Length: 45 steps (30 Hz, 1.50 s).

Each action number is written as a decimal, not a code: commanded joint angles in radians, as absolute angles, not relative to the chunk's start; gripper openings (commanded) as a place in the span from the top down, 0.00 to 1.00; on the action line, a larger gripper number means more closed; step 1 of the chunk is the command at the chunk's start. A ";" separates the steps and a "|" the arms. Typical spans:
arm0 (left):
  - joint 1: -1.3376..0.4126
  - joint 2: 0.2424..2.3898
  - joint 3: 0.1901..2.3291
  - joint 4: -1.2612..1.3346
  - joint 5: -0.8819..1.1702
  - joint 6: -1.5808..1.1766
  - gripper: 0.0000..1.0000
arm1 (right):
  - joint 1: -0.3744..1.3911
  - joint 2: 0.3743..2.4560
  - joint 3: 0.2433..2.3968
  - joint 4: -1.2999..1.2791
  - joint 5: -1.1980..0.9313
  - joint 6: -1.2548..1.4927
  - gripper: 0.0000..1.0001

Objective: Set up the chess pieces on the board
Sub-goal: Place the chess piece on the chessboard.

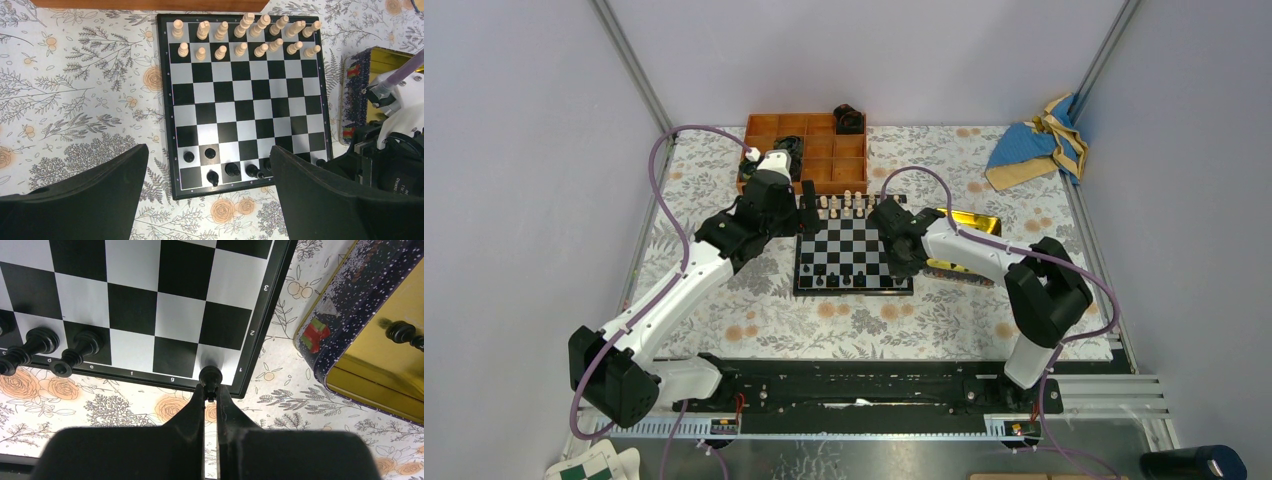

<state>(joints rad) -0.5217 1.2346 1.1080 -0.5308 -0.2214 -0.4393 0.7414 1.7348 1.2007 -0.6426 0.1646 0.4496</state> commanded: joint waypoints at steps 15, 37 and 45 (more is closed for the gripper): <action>-0.515 1.220 1.096 -0.491 -0.213 -0.446 0.01 | 0.753 1.758 1.198 -0.615 0.173 0.453 0.98; -0.515 1.226 1.109 -0.491 -0.209 -0.441 0.01 | 0.755 1.730 1.272 -0.659 0.193 0.428 0.67; -0.515 1.233 1.111 -0.491 -0.210 -0.439 0.01 | 0.753 1.681 1.383 -0.721 0.243 0.419 0.67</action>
